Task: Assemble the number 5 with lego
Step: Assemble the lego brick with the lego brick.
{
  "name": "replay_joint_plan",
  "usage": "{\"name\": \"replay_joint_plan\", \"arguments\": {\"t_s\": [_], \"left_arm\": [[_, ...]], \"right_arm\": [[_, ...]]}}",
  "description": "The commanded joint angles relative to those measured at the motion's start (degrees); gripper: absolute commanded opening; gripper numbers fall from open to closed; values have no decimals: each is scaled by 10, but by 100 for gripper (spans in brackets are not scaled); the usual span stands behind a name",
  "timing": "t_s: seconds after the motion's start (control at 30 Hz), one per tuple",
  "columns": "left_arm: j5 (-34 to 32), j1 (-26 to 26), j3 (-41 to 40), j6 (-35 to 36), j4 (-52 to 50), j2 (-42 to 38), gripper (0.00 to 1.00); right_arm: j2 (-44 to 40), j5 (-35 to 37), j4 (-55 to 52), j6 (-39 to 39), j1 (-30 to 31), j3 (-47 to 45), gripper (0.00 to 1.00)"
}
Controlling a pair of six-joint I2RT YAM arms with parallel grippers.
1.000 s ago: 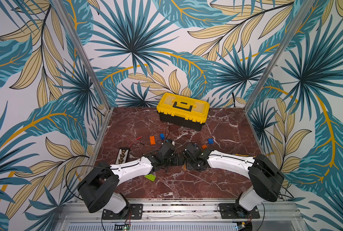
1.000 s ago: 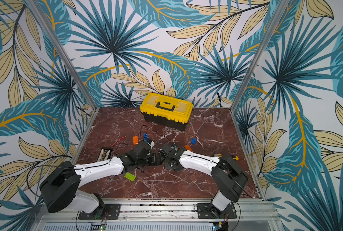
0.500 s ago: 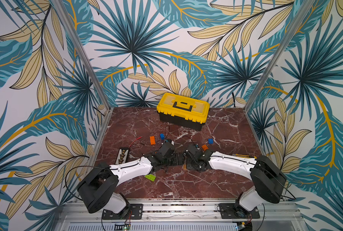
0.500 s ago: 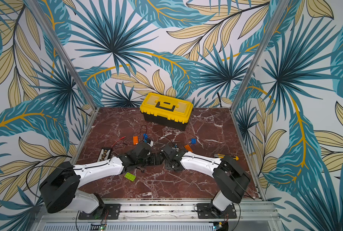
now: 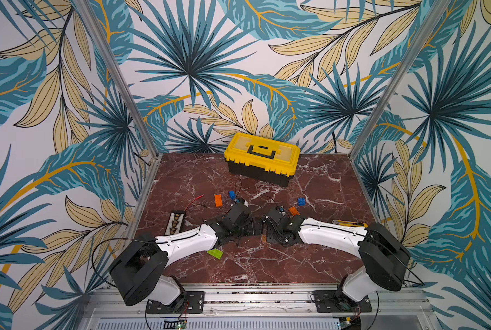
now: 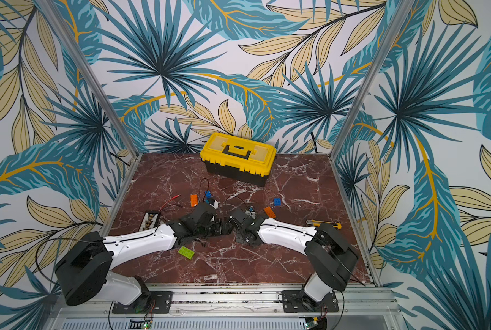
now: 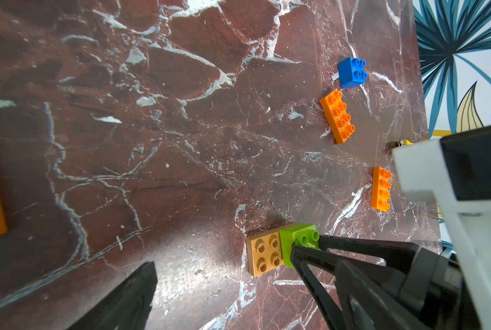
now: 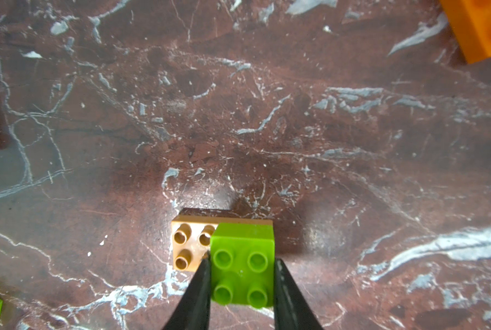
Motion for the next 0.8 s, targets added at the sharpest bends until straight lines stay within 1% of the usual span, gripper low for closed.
{"name": "replay_joint_plan", "arguments": {"t_s": [0.0,0.27,0.5,0.67,0.77], "left_arm": [[-8,-1,-3,-3,-7,-14,100],[-6,-1,-3,-5,-4,-10,100],[-6,-1,-3,-5,-4,-8,100],[-2,-1,-2,-6,-3,-6,100],[-2,-1,-3,-7,-4,-6,100]], "right_arm": [[12,-22,-41,4,5,-21,13],[12,-5,-64,-11,6,-7,14],[-8,10,-59,-16,7,0,14],[36,-17,-24,-5,5,-18,14],[68,-34,-31,-2,5,-14,14]]}}
